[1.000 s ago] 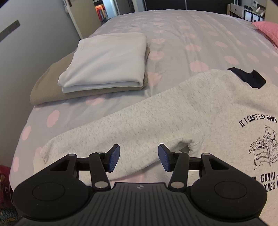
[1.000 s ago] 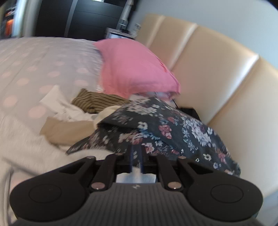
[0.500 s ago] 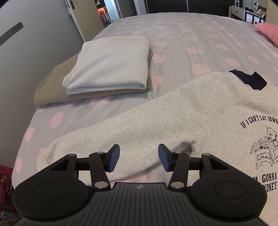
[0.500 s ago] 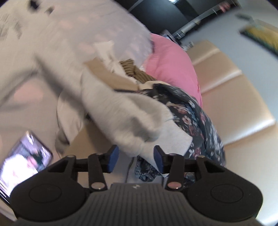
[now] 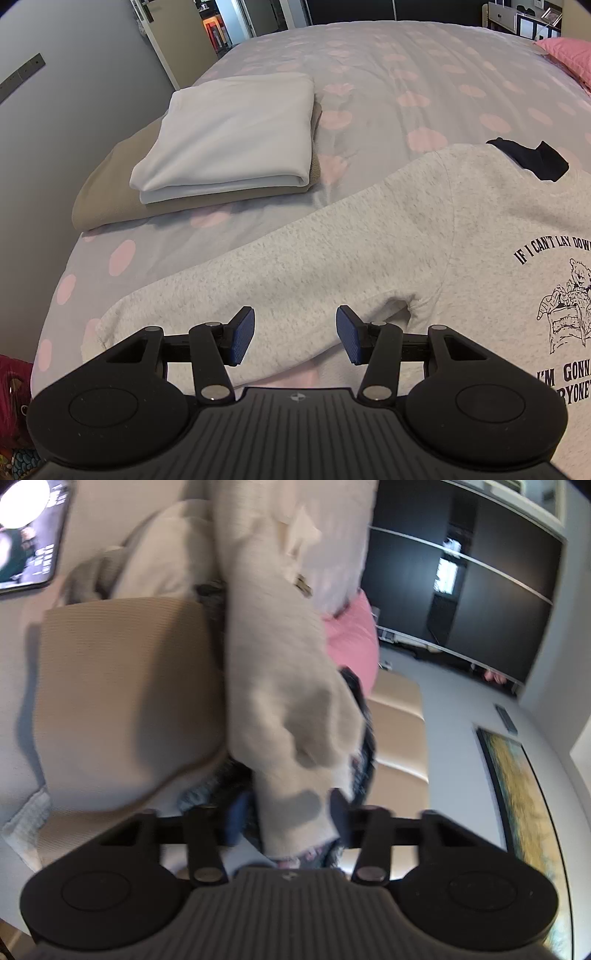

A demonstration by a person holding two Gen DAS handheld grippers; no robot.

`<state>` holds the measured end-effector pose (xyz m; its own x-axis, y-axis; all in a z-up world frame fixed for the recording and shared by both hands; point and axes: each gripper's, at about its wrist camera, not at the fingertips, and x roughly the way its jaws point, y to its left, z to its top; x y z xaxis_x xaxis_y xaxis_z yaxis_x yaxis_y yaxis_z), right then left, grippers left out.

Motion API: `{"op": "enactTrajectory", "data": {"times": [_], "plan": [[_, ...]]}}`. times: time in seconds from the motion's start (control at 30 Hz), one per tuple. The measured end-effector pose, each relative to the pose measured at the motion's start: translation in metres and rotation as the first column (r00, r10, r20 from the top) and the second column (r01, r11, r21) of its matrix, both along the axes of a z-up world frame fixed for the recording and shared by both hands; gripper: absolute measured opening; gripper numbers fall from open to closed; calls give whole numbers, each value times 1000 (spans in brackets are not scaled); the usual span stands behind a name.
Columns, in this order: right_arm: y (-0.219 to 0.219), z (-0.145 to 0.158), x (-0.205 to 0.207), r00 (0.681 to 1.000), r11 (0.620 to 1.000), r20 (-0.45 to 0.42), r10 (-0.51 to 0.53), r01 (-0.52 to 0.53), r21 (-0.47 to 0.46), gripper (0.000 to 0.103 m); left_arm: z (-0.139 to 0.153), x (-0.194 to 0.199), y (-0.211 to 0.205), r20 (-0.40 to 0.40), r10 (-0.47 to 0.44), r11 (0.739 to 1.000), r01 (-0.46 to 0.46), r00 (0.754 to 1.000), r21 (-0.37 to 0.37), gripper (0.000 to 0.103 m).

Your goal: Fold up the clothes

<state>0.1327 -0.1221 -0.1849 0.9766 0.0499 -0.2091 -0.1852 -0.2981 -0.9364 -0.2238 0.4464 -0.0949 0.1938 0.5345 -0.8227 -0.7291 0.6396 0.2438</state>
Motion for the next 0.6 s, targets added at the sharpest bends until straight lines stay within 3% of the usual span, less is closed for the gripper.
{"op": "enactTrajectory", "data": {"times": [0.03, 0.1, 0.17, 0.27, 0.33, 0.43, 0.6], "plan": [[0, 5, -1, 1000, 1000, 0, 2, -2, 2, 35, 0, 0, -1, 1, -2, 1000, 2, 1000, 0, 47], [1, 14, -3, 1000, 1000, -1, 10, -10, 2, 18, 1, 0, -2, 5, -6, 1000, 6, 1000, 2, 47], [5, 26, -9, 1000, 1000, -7, 21, -21, 21, 15, 3, -2, -3, 13, -7, 1000, 7, 1000, 5, 47], [16, 52, -12, 1000, 995, -29, 11, -8, 103, 9, 7, -6, -2, 33, 2, 1000, -2, 999, 3, 47], [24, 84, -6, 996, 971, -85, -39, 58, 231, 8, 8, -8, -1, 42, 10, 1000, -10, 999, 1, 47], [37, 136, 5, 977, 893, -185, -104, 174, 415, 6, 9, -11, 2, 48, 19, 1000, -19, 999, -4, 47], [54, 212, 33, 926, 683, -333, -177, 359, 636, 6, 10, -12, 2, 54, 20, 1000, -20, 998, -4, 47]]}}
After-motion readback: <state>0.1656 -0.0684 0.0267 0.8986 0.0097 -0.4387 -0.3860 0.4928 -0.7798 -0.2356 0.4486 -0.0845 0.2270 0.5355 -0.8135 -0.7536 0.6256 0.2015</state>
